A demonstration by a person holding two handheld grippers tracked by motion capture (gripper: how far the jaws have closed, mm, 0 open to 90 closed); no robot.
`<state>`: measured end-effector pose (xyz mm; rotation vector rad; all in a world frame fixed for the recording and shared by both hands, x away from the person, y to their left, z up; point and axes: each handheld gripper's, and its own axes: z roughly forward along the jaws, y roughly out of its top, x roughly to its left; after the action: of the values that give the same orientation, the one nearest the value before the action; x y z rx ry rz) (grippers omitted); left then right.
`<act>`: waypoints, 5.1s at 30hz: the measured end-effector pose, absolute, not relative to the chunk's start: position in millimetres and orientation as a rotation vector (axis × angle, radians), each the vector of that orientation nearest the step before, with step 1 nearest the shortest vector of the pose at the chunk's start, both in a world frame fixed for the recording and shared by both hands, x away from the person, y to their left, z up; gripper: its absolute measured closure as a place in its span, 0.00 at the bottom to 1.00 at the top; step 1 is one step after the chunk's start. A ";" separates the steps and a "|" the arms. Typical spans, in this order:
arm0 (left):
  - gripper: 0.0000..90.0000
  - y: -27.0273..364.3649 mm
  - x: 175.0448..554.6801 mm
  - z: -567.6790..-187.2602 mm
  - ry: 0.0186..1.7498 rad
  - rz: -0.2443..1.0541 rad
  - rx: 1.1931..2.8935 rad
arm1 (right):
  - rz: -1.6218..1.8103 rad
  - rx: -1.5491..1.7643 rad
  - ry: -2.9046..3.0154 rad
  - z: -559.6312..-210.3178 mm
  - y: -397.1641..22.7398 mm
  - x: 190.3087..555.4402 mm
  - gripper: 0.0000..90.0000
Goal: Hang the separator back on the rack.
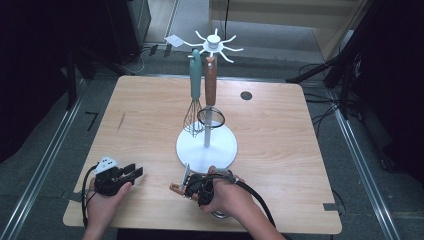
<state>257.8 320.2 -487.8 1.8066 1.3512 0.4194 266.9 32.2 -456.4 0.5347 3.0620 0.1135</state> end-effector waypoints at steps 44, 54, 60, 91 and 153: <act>0.12 329.0 259.1 -486.3 1.529 0.505 1.703 | 0.557 1.217 2.706 -430.8 -113.2 328.5 0.79; 0.10 328.6 259.1 -486.1 1.514 0.502 1.712 | 0.717 1.286 2.582 -430.0 -129.7 327.8 0.79; 0.10 328.4 258.8 -486.0 1.500 0.498 1.721 | 0.851 1.310 2.500 -423.7 -138.2 326.6 0.79; 0.10 327.5 255.3 -487.1 1.478 0.511 1.700 | 1.396 1.142 2.186 -377.8 -153.8 311.3 0.79; 0.10 326.3 254.2 -486.9 1.454 0.507 1.715 | 1.621 0.880 1.974 -297.0 -125.0 299.4 0.79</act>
<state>254.2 326.3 -486.9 1.7145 1.4536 0.5073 299.4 -125.0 -297.0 0.8800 1.9735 1.6206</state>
